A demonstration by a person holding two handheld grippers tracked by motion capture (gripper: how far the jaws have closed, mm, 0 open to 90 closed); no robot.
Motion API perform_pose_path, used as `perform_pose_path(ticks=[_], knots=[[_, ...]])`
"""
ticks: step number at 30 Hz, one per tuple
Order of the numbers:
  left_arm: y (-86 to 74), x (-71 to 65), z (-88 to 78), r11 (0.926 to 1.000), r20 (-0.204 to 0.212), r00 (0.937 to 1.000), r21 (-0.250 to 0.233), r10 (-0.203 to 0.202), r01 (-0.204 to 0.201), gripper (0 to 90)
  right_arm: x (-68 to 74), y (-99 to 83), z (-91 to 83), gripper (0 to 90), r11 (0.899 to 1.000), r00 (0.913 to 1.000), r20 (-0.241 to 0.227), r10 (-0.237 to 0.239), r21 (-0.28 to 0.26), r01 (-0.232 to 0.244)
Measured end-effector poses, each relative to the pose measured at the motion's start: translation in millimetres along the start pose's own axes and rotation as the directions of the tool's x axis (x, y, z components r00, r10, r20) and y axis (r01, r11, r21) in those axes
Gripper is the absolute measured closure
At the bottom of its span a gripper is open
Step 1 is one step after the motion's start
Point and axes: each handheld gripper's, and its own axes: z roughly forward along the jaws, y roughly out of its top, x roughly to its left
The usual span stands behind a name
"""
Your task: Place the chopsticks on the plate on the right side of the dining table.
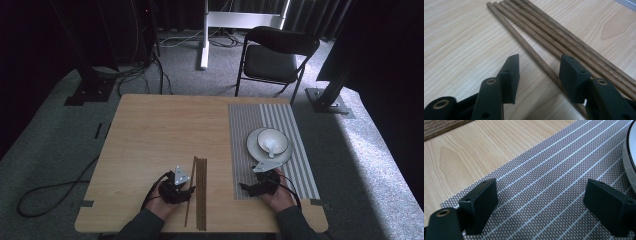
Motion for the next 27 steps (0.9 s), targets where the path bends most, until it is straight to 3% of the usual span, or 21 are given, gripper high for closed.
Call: perform_pose_path(ticks=[7,12,21,27], knots=[[-0.1,3.4,-1.7,0.9998,-0.023,0.9996,0.006,-0.020,0.020,64.0,0.0,0.0,0.0,11.2,1.000,1.0000,0.000,0.000,0.000,0.000],[-1.2,11.2,-2.4,0.9978,-0.031,0.9974,0.007,-0.065,0.065,66.1,0.0,0.0,0.0,11.2,1.000,1.0000,0.001,0.000,0.000,0.000],[0.1,31.0,-2.2,0.9904,-0.093,0.9863,0.012,-0.136,0.138,76.0,0.0,0.0,0.0,11.1,1.000,1.0000,0.001,0.000,0.000,0.000],[3.8,41.6,0.3,0.9882,-0.097,0.9840,0.020,-0.149,0.152,78.9,0.0,0.0,0.0,11.2,1.000,1.0000,0.001,0.001,0.000,-0.001]])
